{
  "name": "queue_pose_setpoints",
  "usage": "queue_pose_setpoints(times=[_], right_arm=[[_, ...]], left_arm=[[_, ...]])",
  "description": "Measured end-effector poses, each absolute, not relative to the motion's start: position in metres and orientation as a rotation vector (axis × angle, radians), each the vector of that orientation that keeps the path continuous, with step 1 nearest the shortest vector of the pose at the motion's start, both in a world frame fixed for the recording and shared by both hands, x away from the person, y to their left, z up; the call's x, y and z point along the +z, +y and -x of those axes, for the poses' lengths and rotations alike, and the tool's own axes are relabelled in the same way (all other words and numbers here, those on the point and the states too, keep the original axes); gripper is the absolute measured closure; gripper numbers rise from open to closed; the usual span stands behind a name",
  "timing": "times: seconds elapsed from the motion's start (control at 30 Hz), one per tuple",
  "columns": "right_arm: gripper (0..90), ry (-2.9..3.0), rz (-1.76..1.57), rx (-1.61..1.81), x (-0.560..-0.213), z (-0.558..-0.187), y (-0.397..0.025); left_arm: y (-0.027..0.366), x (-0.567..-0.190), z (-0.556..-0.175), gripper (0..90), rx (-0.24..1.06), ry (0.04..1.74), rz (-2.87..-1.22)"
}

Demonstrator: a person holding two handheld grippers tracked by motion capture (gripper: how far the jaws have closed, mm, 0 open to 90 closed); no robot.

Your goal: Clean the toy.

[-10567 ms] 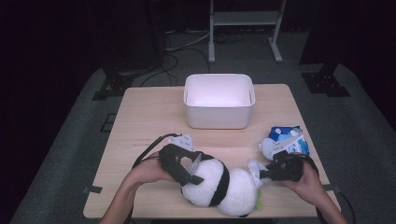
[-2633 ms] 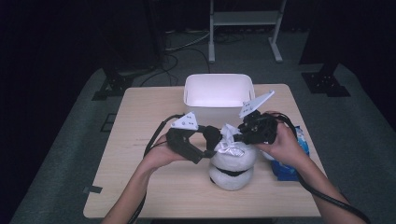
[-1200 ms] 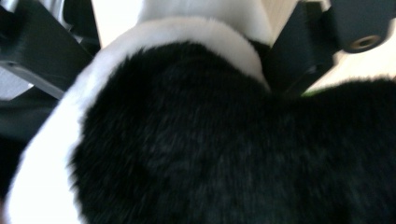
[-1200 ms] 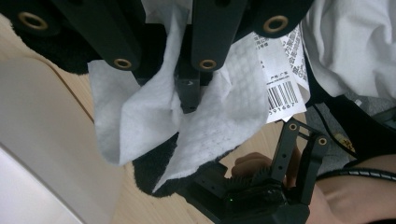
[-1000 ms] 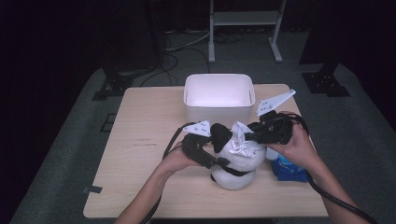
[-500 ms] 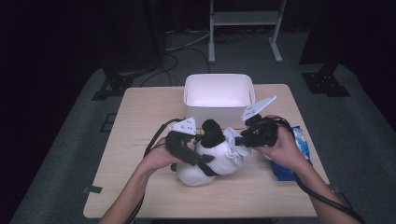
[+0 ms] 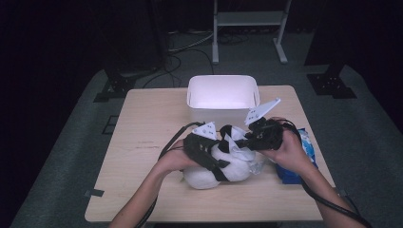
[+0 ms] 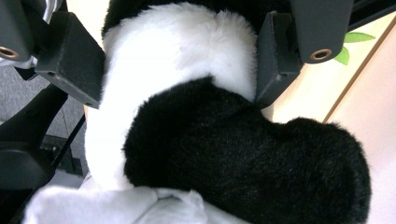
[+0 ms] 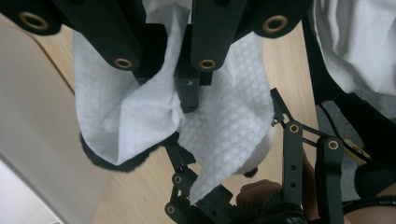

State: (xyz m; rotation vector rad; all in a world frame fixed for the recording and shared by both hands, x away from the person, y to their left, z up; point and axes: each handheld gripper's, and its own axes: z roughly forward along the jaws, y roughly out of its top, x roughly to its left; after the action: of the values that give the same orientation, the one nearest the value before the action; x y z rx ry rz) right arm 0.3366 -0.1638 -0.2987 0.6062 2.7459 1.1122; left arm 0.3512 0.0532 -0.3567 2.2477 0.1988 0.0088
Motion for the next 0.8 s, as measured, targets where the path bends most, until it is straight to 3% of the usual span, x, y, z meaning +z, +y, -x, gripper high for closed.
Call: queue_pose_setpoints(times=[0.17,0.27,0.37,0.57,0.7,0.73,0.8], right_arm=[[84.7,2.768,-0.614,0.998,-0.309,-0.338,-0.162],[84.5,2.811,-0.660,0.927,-0.333,-0.344,-0.165],[84.6,2.804,-0.723,1.026,-0.342,-0.347,-0.172],[84.6,2.810,-0.744,1.046,-0.346,-0.345,-0.179],[84.6,2.824,-0.742,1.026,-0.345,-0.344,-0.180],[84.4,2.826,-0.746,1.000,-0.344,-0.343,-0.178],[84.4,2.834,-0.746,0.972,-0.343,-0.343,-0.177]], left_arm=[[0.048,-0.363,-0.353,21.2,0.014,0.205,-2.296],[0.052,-0.368,-0.354,20.7,0.036,0.211,-2.326],[0.059,-0.366,-0.351,19.9,0.059,0.218,-2.336],[0.092,-0.364,-0.346,18.3,0.124,0.265,-2.378],[0.114,-0.368,-0.341,15.9,0.101,0.313,-2.323],[0.124,-0.369,-0.339,10.7,0.111,0.332,-2.314],[0.135,-0.372,-0.337,10.2,0.094,0.348,-2.307]])
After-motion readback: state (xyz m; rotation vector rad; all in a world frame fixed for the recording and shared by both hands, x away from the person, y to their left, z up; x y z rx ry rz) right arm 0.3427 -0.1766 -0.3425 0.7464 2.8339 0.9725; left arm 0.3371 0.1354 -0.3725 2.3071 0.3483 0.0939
